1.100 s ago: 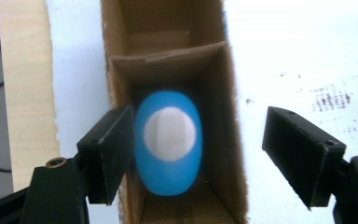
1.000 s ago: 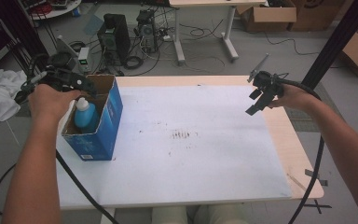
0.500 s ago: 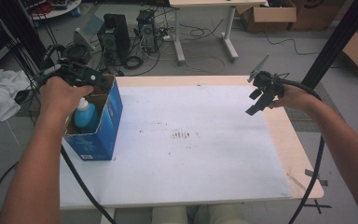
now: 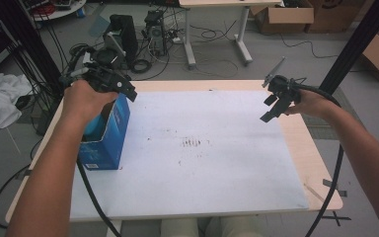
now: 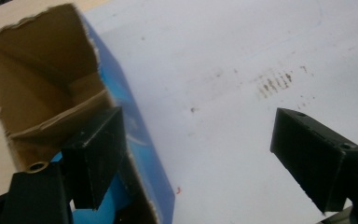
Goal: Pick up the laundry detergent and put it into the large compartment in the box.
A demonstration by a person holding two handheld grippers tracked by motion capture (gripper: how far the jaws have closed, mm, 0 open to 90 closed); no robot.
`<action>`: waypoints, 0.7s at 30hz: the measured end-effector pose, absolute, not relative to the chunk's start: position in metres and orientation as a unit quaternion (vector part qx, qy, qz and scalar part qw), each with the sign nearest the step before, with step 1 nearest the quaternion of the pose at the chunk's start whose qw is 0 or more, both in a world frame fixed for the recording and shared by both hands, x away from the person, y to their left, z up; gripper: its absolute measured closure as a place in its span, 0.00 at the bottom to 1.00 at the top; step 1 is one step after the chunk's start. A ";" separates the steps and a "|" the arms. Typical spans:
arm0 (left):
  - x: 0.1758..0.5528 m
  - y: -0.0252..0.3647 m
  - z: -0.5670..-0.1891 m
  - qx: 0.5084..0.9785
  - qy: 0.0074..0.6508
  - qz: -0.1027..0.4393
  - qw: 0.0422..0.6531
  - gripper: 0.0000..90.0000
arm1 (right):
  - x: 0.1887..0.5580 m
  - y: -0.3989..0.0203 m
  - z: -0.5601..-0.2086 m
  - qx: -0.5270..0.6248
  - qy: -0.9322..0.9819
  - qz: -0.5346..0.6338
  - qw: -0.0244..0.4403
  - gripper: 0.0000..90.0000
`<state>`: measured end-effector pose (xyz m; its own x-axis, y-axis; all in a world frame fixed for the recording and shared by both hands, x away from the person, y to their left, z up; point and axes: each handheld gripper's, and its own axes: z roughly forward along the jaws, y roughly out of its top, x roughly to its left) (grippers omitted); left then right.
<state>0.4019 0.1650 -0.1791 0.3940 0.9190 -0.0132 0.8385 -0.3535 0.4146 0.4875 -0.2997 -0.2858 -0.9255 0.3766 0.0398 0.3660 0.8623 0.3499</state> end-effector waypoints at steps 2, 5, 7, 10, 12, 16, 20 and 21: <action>0.403 0.158 -0.180 0.821 0.530 0.108 0.180 0.21 | 0.487 -0.299 -0.286 0.192 0.965 0.179 0.015 0.18; 0.406 0.146 -0.183 0.831 0.516 0.104 0.178 0.21 | 0.487 -0.298 -0.286 0.190 0.965 0.178 0.015 0.18; 0.407 0.138 -0.185 0.840 0.504 0.099 0.178 0.21 | 0.487 -0.298 -0.286 0.190 0.965 0.178 0.014 0.18; 0.409 0.124 -0.190 0.852 0.484 0.093 0.175 0.21 | 0.487 -0.297 -0.287 0.191 0.965 0.178 0.013 0.18; 0.411 0.114 -0.194 0.862 0.469 0.090 0.171 0.21 | 0.486 -0.296 -0.287 0.192 0.965 0.177 0.012 0.18; 0.414 0.096 -0.202 0.877 0.441 0.088 0.172 0.21 | 0.486 -0.295 -0.287 0.195 0.965 0.177 0.012 0.18; 0.419 0.083 -0.210 0.889 0.422 0.081 0.161 0.21 | 0.486 -0.292 -0.287 0.195 0.965 0.175 0.011 0.18; 0.420 0.080 -0.212 0.891 0.417 0.079 0.160 0.21 | 0.487 -0.292 -0.287 0.191 0.965 0.179 0.012 0.18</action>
